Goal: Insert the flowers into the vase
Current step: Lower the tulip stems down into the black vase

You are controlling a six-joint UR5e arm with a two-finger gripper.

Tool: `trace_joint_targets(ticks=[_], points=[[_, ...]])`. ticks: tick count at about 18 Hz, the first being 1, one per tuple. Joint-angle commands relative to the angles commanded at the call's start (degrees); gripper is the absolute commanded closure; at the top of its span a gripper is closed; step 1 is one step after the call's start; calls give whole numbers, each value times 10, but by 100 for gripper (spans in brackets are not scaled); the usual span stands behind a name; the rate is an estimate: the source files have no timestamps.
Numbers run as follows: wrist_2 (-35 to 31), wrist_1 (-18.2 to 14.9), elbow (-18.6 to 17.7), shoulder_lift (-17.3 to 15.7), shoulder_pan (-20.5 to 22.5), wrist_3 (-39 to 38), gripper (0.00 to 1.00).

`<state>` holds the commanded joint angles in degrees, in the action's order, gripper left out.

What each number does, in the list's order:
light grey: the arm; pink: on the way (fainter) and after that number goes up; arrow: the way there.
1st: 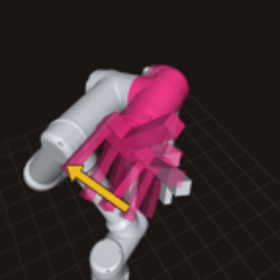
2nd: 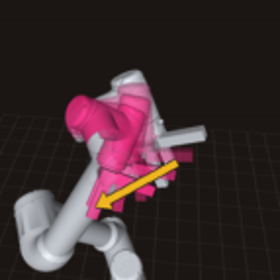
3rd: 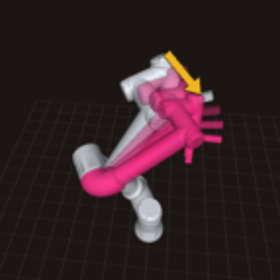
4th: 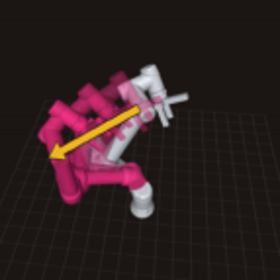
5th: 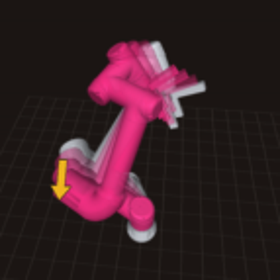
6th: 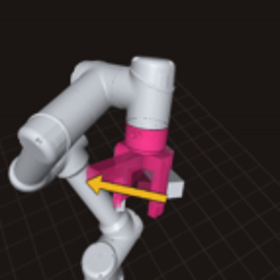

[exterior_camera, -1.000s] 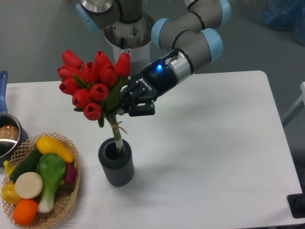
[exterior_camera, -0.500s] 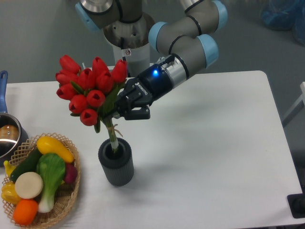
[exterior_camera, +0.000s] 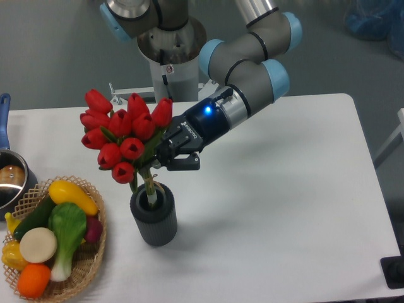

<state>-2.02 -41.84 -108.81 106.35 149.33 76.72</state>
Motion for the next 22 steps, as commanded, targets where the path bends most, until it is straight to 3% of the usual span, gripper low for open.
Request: trace_joint_targets(ticks=[22], points=[[0, 0, -20, 54, 1, 29, 85]])
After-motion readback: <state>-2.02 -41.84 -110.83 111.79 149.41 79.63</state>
